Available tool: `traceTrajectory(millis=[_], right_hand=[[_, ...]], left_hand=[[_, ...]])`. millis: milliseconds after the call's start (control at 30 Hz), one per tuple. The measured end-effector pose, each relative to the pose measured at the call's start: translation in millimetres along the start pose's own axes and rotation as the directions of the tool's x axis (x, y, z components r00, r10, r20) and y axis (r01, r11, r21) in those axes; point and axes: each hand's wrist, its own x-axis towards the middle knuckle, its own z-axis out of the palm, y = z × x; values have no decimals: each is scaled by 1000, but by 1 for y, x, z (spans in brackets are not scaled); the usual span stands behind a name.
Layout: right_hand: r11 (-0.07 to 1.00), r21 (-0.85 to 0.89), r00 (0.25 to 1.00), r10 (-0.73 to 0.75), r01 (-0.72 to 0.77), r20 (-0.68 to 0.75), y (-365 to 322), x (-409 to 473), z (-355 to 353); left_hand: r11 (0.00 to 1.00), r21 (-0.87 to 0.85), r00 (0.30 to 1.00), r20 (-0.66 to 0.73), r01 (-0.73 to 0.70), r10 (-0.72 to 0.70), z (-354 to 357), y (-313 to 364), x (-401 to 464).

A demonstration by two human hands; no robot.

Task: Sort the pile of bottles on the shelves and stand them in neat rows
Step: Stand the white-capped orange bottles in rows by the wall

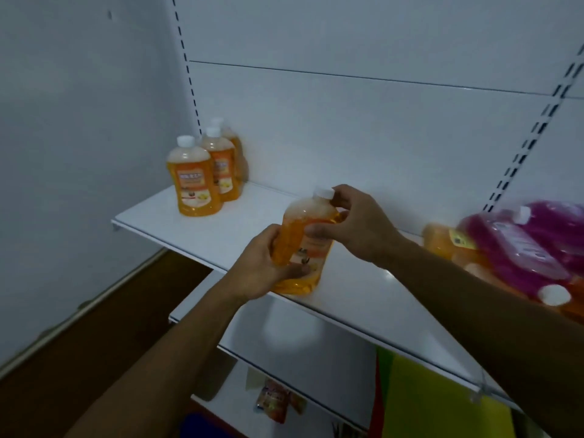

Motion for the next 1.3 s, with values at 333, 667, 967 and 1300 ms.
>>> traceTrajectory(millis=[333,667,967,1300], right_hand=[[952,-90,944,-271,291,187,-58,97,113],[924,-149,934,-338,352,111,-58,143,182],[909,-152,908,-350,389,229,-45,138,181],[936,-230,943,-204,267,264,-31,98,137]], left_hand=[[995,-85,922,-388,-53,16,-116,-52,12],[997,42,798,-602,65,-26,-170,-89,36],[972,156,667,-745,174,0,-170,-96,46],[913,284,702,-712,294,-4,-116,-90,19]])
